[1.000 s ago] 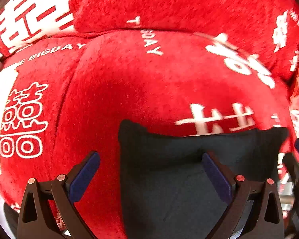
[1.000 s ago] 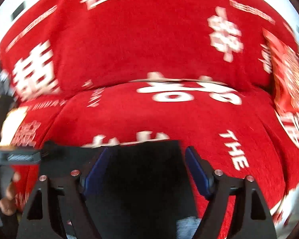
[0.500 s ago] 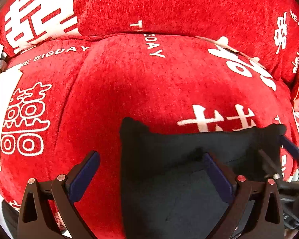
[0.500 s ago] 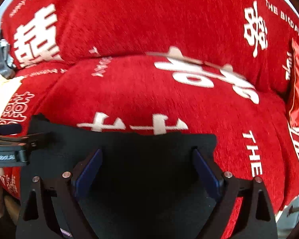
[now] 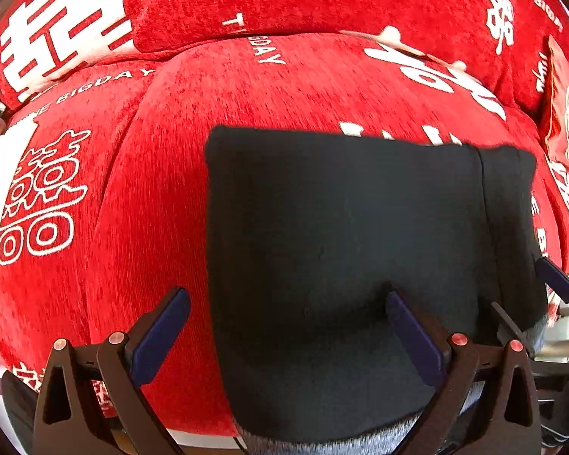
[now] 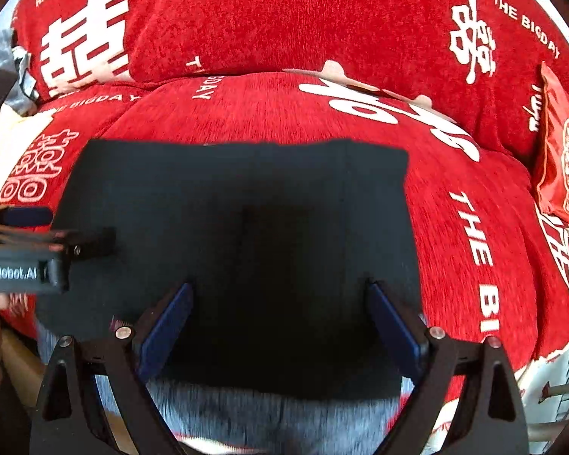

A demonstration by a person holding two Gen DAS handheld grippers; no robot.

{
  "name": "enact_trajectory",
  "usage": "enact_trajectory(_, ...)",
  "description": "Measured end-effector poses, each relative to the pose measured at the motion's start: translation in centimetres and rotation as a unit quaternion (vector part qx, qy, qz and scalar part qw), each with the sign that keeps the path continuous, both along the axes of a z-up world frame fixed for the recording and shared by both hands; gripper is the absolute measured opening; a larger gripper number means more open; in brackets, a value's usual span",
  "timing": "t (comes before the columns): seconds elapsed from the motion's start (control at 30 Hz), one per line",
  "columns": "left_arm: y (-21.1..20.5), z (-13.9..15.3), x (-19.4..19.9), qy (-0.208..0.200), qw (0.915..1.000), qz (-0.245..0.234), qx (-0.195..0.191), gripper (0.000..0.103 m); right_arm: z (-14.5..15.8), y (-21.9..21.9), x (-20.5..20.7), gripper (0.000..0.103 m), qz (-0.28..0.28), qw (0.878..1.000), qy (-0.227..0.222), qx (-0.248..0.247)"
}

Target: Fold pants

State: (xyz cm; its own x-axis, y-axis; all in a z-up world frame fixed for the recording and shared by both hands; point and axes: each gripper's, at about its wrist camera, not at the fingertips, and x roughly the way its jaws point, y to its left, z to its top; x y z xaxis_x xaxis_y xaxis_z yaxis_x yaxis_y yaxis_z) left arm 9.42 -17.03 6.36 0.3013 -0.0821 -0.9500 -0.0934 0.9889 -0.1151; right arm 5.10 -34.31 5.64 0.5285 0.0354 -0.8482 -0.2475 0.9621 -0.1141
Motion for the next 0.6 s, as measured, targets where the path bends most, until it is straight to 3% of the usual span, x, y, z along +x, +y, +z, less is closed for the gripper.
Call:
enact_trajectory(0.4,-0.4,0.7,-4.5,-0.008,0.9994,-0.033,-0.002,0.103,-0.2,-1.4,-4.1,0.098,-0.034,0.999,0.016,-0.007)
enact_trajectory(0.6,-0.5,1.1,-6.7,-0.023,0.9981,-0.053,-0.019,0.103,1.9,0.0,-6.3,0.098,-0.026,0.999,-0.048,0.003)
